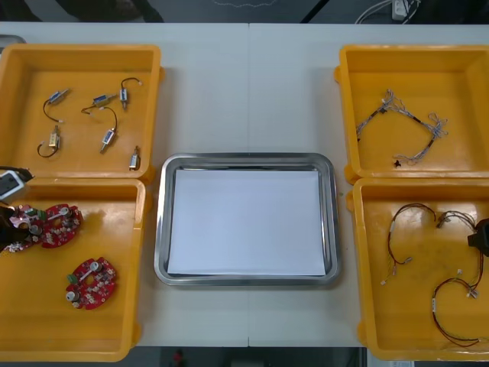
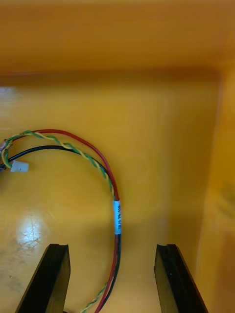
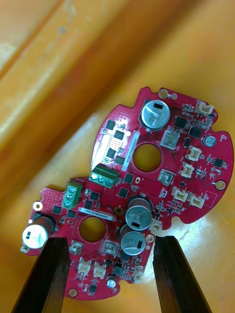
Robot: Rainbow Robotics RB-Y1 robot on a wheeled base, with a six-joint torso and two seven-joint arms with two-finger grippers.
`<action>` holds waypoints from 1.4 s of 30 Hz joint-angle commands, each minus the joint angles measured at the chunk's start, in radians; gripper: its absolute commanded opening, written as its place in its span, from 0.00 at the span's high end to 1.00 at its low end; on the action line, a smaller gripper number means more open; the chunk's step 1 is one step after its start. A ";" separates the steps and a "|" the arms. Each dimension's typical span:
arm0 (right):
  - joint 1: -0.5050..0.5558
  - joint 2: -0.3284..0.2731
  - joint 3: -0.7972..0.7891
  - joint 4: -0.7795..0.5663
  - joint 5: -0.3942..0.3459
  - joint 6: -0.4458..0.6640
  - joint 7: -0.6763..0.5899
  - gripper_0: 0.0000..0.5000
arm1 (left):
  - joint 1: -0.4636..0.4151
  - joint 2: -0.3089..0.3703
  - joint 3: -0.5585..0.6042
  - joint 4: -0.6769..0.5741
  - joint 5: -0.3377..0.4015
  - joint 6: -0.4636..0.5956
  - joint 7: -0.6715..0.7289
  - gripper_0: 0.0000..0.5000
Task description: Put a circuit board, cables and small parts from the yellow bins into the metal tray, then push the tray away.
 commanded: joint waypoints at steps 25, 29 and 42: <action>0.014 -0.013 0.073 0.089 -0.020 -0.091 -0.048 0.00 | 0.022 0.058 -0.108 0.047 0.021 -0.097 -0.088 0.00; 0.014 -0.012 0.076 0.106 -0.026 -0.092 -0.048 0.00 | 0.022 0.056 -0.108 0.050 0.022 -0.097 -0.088 0.00; 0.016 -0.013 0.074 0.113 -0.040 -0.091 -0.048 1.00 | 0.022 0.058 -0.108 0.050 0.024 -0.097 -0.088 1.00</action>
